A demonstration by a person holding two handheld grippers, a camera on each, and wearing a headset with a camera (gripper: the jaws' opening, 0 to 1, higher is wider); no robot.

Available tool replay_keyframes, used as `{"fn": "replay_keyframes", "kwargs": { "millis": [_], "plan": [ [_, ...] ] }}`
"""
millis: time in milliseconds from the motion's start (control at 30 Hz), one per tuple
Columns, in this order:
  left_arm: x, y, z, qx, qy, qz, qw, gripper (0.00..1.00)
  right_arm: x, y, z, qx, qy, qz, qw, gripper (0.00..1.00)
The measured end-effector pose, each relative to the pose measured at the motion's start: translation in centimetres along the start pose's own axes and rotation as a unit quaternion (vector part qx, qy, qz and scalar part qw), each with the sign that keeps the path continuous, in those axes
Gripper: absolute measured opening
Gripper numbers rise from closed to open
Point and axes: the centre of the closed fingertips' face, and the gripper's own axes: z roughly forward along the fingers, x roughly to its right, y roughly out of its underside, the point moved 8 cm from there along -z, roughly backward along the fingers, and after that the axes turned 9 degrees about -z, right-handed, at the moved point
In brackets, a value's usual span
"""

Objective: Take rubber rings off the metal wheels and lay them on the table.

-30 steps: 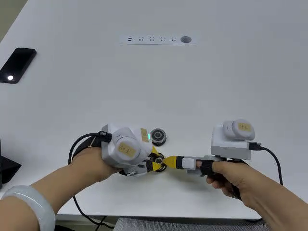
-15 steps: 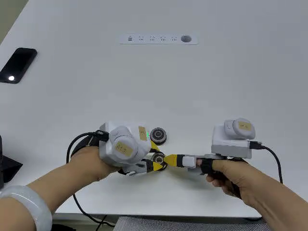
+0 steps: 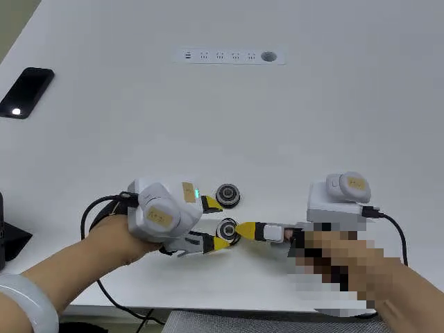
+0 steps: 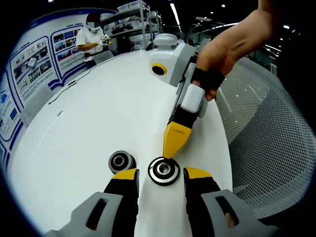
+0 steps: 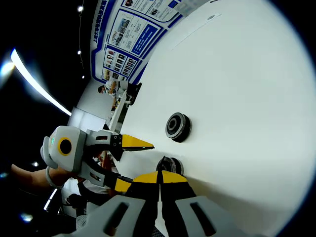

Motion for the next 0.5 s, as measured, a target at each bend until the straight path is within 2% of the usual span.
{"fn": "replay_keyframes", "kwargs": {
  "millis": [333, 500],
  "plan": [
    [-0.05, 0.60, -0.56, 0.015, -0.007, -0.012, 0.9998, 0.46, -0.44, -0.08, -0.09, 0.004, -0.010, 0.005, 0.9999, 0.01],
    [-0.28, 0.85, -0.79, 0.018, -0.012, -0.019, 0.9996, 0.47, -0.63, -0.04, -0.21, 0.006, -0.013, 0.006, 0.9999, 0.01]
  ]
}}
